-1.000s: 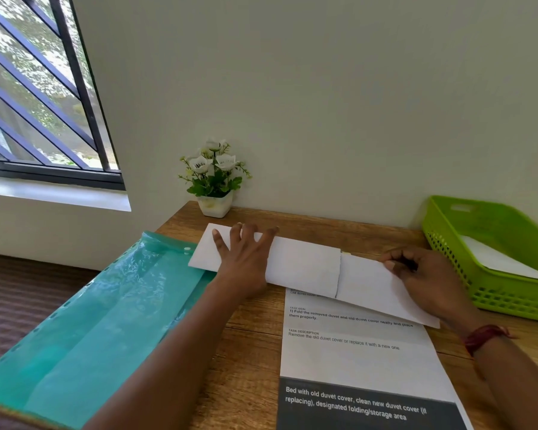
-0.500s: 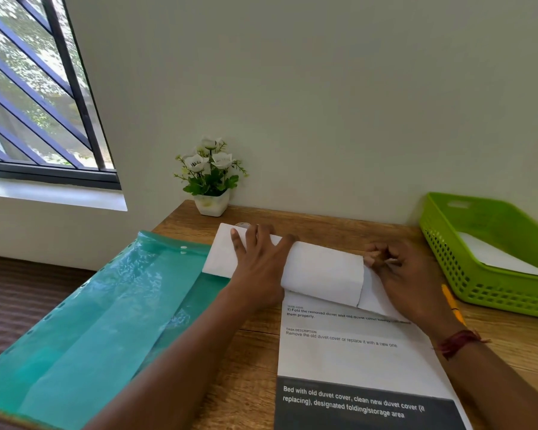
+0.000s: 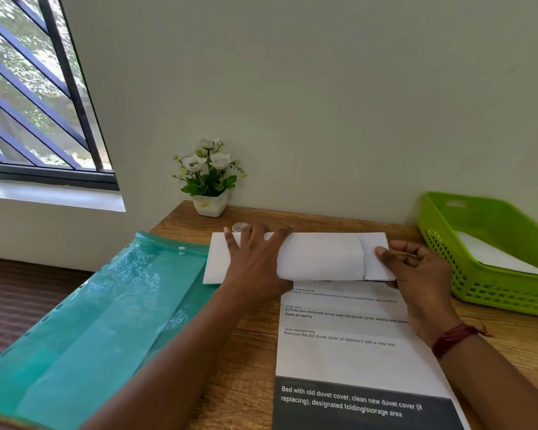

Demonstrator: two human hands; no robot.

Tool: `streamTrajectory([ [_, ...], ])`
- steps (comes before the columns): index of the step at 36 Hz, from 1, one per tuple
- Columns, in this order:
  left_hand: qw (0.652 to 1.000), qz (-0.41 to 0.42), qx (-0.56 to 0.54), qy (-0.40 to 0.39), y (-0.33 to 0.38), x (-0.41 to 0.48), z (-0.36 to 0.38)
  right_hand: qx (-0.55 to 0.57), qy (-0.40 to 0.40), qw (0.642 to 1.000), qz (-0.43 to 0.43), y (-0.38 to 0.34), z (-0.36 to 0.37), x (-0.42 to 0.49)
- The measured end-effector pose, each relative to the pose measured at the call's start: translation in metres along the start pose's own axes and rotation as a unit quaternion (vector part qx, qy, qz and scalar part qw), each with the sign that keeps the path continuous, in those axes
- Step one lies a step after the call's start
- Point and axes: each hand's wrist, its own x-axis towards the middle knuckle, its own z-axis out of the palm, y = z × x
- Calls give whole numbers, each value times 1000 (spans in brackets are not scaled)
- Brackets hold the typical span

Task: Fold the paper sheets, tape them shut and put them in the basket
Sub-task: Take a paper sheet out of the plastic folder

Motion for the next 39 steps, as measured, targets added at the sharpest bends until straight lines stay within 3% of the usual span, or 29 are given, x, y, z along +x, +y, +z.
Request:
streamTrajectory([
  [10, 1000, 16, 3, 17, 2, -1, -3, -20, -30, 999, -4, 3, 6, -7],
  [20, 1000, 15, -12, 20, 5, -3, -1, -17, -32, 997, 72, -5, 9, -7],
  [27, 1000, 14, -13, 15, 8, -4, -1, -33, -66, 991, 110, 1, 15, -12],
  [39, 1000, 24, -12, 17, 13, -5, -2, -25, -155, 983, 100, -11, 18, -28],
])
